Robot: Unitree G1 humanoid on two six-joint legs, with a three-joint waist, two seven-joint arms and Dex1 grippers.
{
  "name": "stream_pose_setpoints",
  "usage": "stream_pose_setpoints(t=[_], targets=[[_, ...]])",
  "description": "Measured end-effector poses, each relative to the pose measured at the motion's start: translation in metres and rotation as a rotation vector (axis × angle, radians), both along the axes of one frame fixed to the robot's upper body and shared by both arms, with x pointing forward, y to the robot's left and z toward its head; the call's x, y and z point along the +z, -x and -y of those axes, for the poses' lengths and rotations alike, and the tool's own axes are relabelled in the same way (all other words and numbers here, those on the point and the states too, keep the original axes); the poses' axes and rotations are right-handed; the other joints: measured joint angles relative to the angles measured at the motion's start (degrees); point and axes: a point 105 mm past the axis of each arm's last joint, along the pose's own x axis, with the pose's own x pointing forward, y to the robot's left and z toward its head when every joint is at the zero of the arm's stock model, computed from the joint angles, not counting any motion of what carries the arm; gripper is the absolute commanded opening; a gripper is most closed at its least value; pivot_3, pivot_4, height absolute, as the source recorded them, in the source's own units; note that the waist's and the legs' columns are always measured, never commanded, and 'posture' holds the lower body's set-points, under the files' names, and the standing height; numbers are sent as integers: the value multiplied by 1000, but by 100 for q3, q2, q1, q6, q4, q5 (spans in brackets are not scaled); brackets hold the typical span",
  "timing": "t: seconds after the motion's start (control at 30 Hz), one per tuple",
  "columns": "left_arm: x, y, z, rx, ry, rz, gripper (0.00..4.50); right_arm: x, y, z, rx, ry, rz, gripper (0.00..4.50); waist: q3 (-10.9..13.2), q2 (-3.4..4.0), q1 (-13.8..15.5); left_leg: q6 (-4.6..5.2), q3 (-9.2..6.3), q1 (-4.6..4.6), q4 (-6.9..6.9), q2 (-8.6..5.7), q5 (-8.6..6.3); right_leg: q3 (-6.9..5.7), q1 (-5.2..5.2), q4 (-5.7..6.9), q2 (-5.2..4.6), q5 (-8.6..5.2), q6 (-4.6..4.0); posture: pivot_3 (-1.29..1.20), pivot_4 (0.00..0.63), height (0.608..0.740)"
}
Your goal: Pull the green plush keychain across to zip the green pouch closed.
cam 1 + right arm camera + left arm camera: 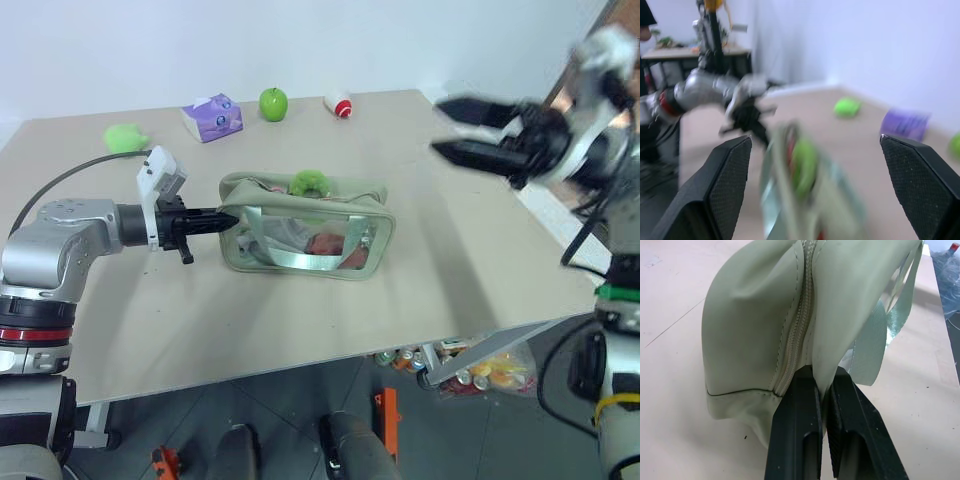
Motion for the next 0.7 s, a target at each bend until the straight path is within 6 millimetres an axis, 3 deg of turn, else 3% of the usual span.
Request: stream_pose_setpoints(t=[0.07, 0.17, 0.33, 0.53, 0.7], targets=[[0, 0, -1, 4, 0, 1, 0, -4, -14, -9, -47, 23, -1, 4307, 0, 0, -15, 0, 2, 2, 0, -5, 0, 13, -2, 0, 0, 2, 0, 0, 150, 740], [0, 0, 0, 4, 1, 2, 0, -26, -33, -28, -90, 115, -26, 4307, 0, 0, -15, 0, 3, -1, 0, -7, 0, 17, -3, 0, 0, 3, 2, 0, 150, 740], [0, 1, 1, 6, 4, 13, 0, -61, -61, -73, -107, 274, -31, 4307, 1, 1, -15, 0, 6, -16, -2, -6, 0, 20, -20, 2, 1, 18, 26, 0, 150, 740], [-2, 4, 4, -4, 13, 10, 0, -46, -64, -88, -87, 300, 54, 4307, 0, -1, 22, -2, 2, -29, -3, -7, -2, 18, -24, 1, -1, 7, 34, 0, 150, 740], [-3, 5, 4, 7, 12, 17, 0, -52, -62, -91, -42, 333, 45, 4307, 0, 0, 19, -1, 0, -25, -3, -7, -2, 15, -24, 2, 1, 8, 30, 0, 150, 740]])
